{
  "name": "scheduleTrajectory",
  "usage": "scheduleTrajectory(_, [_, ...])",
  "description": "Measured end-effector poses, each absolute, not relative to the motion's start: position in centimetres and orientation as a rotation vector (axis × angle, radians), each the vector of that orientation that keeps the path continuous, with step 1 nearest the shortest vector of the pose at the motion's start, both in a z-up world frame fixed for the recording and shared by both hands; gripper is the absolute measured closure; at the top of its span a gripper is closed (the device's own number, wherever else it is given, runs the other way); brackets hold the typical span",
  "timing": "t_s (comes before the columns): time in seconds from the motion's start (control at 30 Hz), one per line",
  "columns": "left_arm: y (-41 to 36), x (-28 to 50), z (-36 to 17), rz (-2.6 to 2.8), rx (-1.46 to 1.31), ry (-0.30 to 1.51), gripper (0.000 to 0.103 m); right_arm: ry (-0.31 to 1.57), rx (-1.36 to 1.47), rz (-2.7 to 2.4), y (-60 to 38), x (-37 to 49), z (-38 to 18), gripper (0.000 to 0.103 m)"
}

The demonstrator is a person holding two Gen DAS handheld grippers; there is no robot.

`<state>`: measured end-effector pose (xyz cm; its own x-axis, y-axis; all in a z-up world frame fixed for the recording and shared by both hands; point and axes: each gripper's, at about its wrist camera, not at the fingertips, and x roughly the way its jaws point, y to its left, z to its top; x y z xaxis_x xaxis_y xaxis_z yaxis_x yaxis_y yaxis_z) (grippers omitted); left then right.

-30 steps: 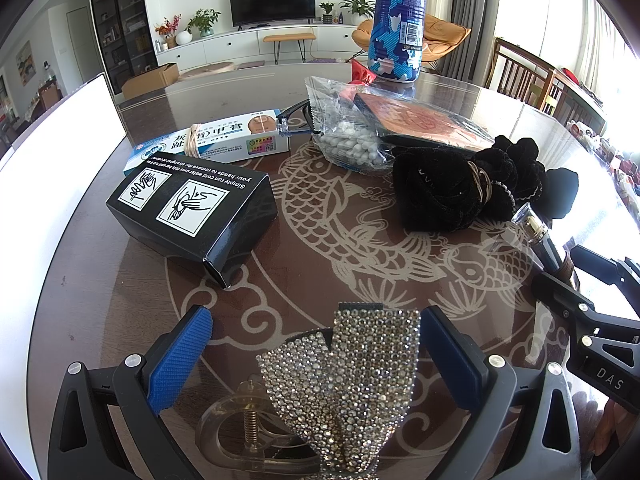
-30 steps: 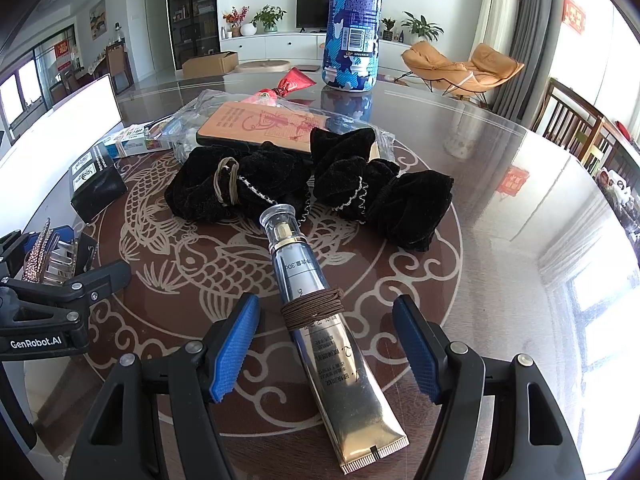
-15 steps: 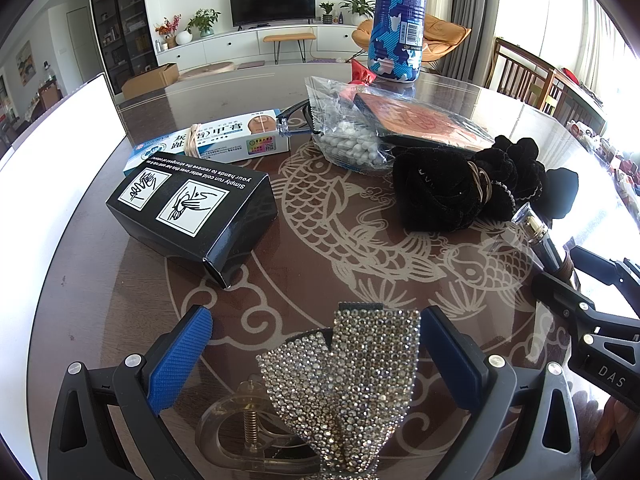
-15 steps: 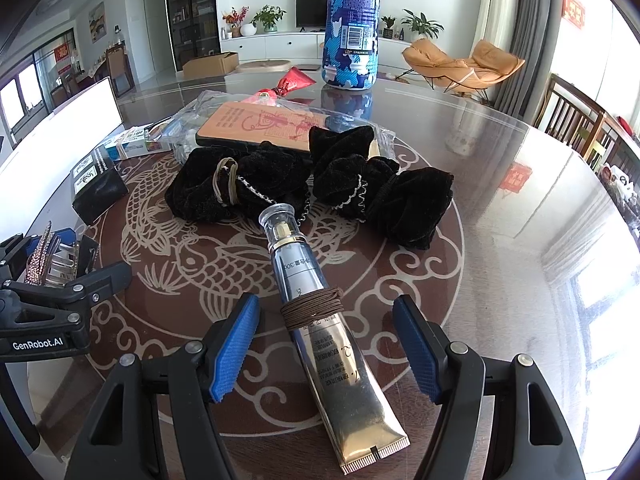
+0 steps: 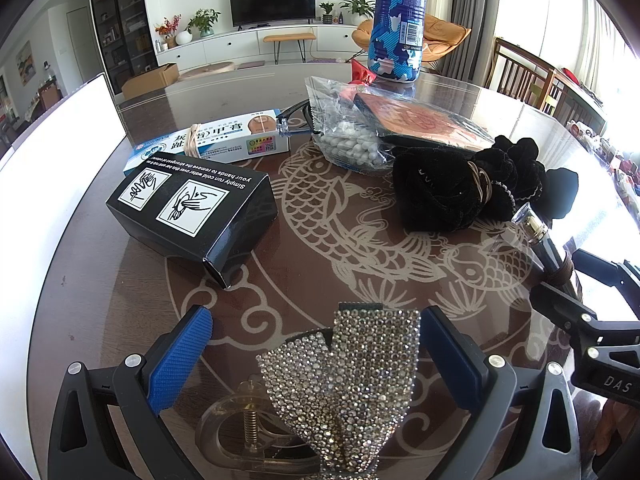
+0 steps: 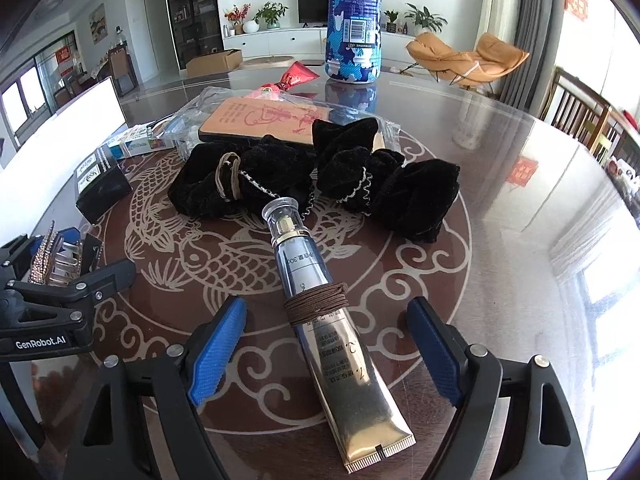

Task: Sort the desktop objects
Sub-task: 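Carry the bow clip in the left tool toward the cardboard box while right tool carries the tube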

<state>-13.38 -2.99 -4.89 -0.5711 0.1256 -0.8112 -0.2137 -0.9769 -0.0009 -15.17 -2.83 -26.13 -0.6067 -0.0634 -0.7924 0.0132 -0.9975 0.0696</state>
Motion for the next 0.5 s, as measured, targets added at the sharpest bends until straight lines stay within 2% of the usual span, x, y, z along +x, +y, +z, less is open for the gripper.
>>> scheduleTrajectory(0.1, [-3.0,-13.4,-4.9,2.622,-1.342,0.144,0.0,-0.186,1.37,-2.702,-1.2,-14.8,-25.6,0.013])
scheduleTrajectory(0.27, [-4.1,-12.2,-4.6,2.437,-1.411,0.259,0.0,-0.31,1.423,-2.594,1.8,-14.1,-25.0,0.014])
scheduleTrajectory(0.3, [-4.6,-12.0,-4.6,2.428,-1.42,0.264,0.0,-0.295,1.434,-2.575,1.8,-14.3,-24.9,0.015])
scheduleTrajectory(0.37, [-5.1,-12.2,-4.6,2.409,-1.46,0.268,0.0,-0.243,1.459,-2.511,0.6,-15.0,-24.7,0.027])
scheduleTrajectory(0.43, [-5.4,-12.6,-4.4,2.382,-1.482,0.235,0.0,-0.136,1.491,-2.464,-1.5,-15.9,-24.7,0.035])
scheduleTrajectory(0.5, [-5.3,-13.0,-4.1,2.358,-1.481,0.177,0.0,0.002,1.525,-2.46,-3.5,-16.6,-24.9,0.037])
